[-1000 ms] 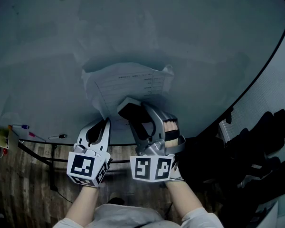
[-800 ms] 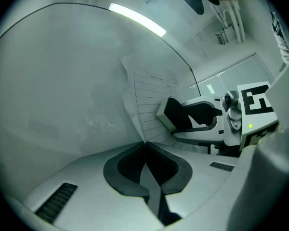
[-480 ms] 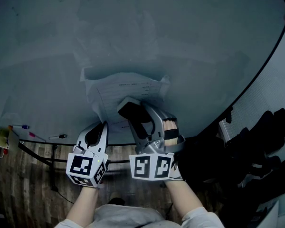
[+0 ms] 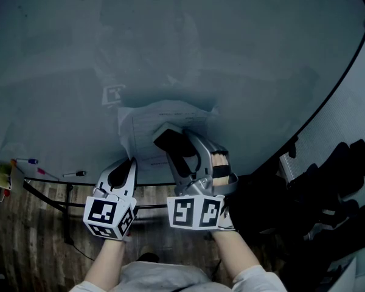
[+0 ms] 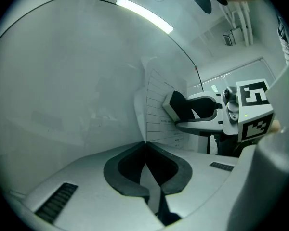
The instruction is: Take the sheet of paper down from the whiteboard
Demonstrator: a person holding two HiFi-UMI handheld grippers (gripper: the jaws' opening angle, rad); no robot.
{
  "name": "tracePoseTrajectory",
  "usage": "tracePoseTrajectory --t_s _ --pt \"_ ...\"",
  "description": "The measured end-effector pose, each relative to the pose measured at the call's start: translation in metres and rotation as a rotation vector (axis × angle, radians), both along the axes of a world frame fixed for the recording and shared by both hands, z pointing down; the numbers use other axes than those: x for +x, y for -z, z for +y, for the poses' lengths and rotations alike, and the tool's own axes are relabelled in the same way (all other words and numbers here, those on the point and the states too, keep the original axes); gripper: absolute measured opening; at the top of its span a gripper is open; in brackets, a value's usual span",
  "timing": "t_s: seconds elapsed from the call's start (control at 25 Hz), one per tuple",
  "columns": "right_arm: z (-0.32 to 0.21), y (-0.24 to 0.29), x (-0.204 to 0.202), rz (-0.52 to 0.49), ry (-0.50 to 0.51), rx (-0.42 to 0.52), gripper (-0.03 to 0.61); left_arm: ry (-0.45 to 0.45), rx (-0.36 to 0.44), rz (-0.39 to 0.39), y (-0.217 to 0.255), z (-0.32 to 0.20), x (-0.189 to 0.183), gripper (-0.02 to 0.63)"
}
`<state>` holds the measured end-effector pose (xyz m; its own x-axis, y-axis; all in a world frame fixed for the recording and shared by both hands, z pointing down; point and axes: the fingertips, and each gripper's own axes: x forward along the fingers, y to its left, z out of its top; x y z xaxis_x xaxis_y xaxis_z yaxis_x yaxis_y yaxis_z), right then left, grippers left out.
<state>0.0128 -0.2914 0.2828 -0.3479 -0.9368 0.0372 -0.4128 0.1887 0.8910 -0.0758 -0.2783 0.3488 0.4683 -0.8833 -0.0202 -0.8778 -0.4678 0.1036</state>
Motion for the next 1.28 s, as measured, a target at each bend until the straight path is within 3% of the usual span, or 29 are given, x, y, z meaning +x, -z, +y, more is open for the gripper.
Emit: tracePoseTrajectory --t_s 1.28 --pt "0.003 -0.002 -0.003 0.006 -0.028 -0.022 0.267 0.038 -0.088 0.056 -0.037 0.016 -0.033 0.015"
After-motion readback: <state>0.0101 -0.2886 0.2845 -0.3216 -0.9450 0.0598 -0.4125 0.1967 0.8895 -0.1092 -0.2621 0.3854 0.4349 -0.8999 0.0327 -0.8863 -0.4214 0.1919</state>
